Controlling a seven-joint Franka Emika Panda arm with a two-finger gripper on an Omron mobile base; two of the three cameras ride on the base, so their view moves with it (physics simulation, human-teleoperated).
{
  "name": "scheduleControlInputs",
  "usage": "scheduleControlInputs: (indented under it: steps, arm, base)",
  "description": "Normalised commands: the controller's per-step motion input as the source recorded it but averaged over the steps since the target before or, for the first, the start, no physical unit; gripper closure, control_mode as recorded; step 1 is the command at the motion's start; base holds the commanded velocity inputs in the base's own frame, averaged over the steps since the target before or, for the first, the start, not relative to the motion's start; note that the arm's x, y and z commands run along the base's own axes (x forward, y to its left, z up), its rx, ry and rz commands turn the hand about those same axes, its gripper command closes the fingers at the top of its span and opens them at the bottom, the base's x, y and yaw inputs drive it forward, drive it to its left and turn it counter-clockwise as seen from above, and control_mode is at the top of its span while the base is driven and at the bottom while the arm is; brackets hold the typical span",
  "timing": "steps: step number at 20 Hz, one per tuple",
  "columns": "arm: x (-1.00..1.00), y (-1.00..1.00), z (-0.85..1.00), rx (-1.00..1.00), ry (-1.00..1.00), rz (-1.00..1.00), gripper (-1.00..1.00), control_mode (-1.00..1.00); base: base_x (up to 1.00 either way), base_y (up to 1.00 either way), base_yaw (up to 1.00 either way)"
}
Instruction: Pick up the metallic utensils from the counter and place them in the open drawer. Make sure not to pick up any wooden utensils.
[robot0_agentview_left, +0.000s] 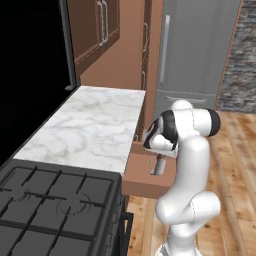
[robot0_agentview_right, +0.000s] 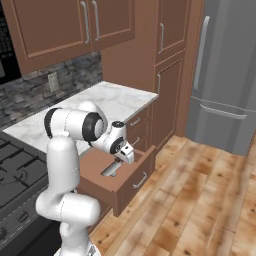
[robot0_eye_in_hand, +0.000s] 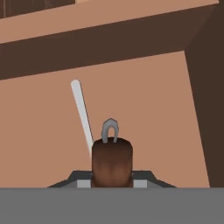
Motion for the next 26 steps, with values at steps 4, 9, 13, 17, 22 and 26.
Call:
scheduleControlInputs:
  steps: [4,9,13,17,22,26]
  arm:
    - [0.09,0.0,-0.34,0.0,0.0,0.0,1.0,-1.0]
    - [0.07,0.0,-0.32,-0.01,0.0,0.0,1.0,-1.0]
    - [0.06,0.0,-0.27,0.0,0.0,0.0,1.0,-1.0]
    - [0.0,0.0,-0.22,0.0,0.0,0.0,1.0,-1.0]
    - [0.0,0.0,-0.21,0.0,0.0,0.0,1.0,-1.0]
    - [0.0,0.0,-0.16,0.0,-0.03,0.0,1.0,-1.0]
  base:
    - [0.0,0.0,0.0]
    - [0.0,0.0,0.0]
    - [0.0,0.0,0.0]
    - [0.0,0.0,0.0]
    - [0.0,0.0,0.0]
    - [0.0,0.0,0.0]
